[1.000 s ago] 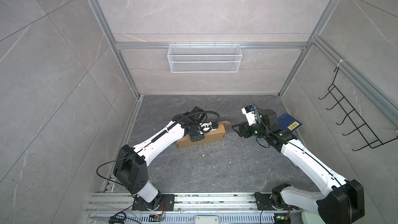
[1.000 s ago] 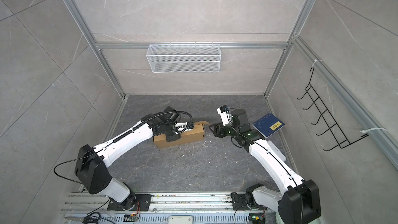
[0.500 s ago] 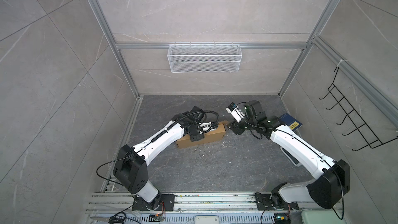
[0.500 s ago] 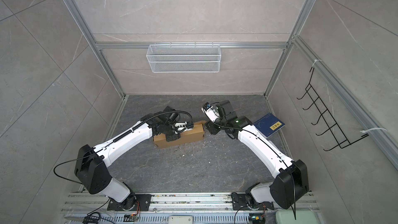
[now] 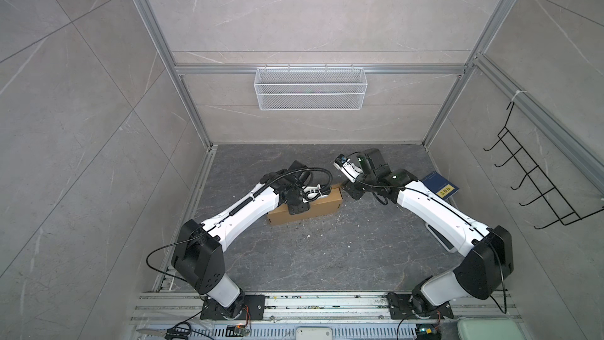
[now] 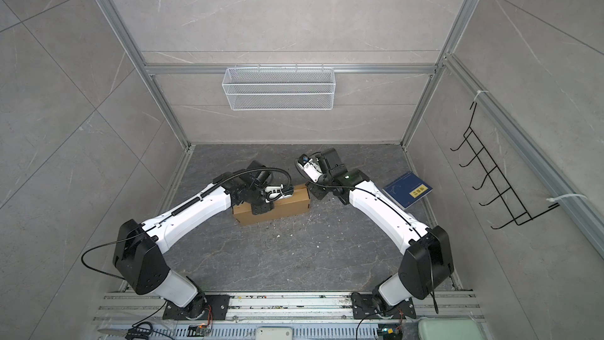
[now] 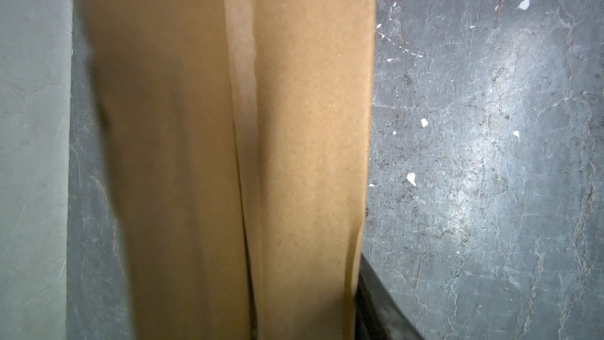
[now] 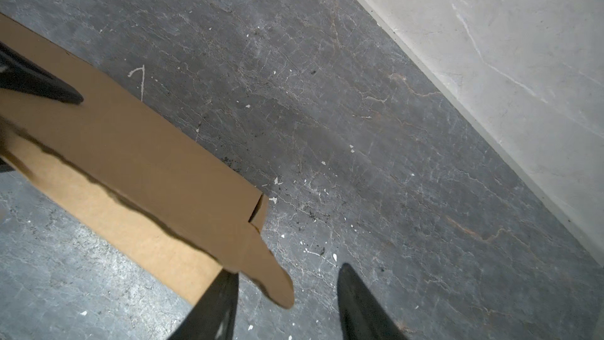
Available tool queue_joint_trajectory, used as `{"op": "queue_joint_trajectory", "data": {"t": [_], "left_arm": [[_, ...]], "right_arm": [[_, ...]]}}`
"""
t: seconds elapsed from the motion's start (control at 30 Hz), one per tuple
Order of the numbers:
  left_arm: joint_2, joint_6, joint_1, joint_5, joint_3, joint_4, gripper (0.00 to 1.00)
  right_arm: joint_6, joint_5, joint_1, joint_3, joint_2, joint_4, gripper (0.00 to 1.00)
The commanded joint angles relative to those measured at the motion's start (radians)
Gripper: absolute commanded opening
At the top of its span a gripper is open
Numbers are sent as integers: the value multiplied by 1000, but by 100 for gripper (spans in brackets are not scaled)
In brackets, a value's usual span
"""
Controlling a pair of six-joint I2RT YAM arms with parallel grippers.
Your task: Fold the paper box
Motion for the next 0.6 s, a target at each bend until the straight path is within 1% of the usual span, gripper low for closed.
{"op": "queue_joint_trajectory", "data": {"t": [0.0,0.27,0.43,0.57], "left_arm": [[33,11,13,36,-37,17,43],[34,9,13,42,-38,16,43],[38,9,13,40,-37,18,42],[42,8,13,27,-35,21,43]], "right_arm": [[-20,3,11,37,24,-27,47],[-11,6,12,34,40,-46,29],[19,-5,11,43,43,-65,21],[46,-25,12,57,42,-93,12]]}}
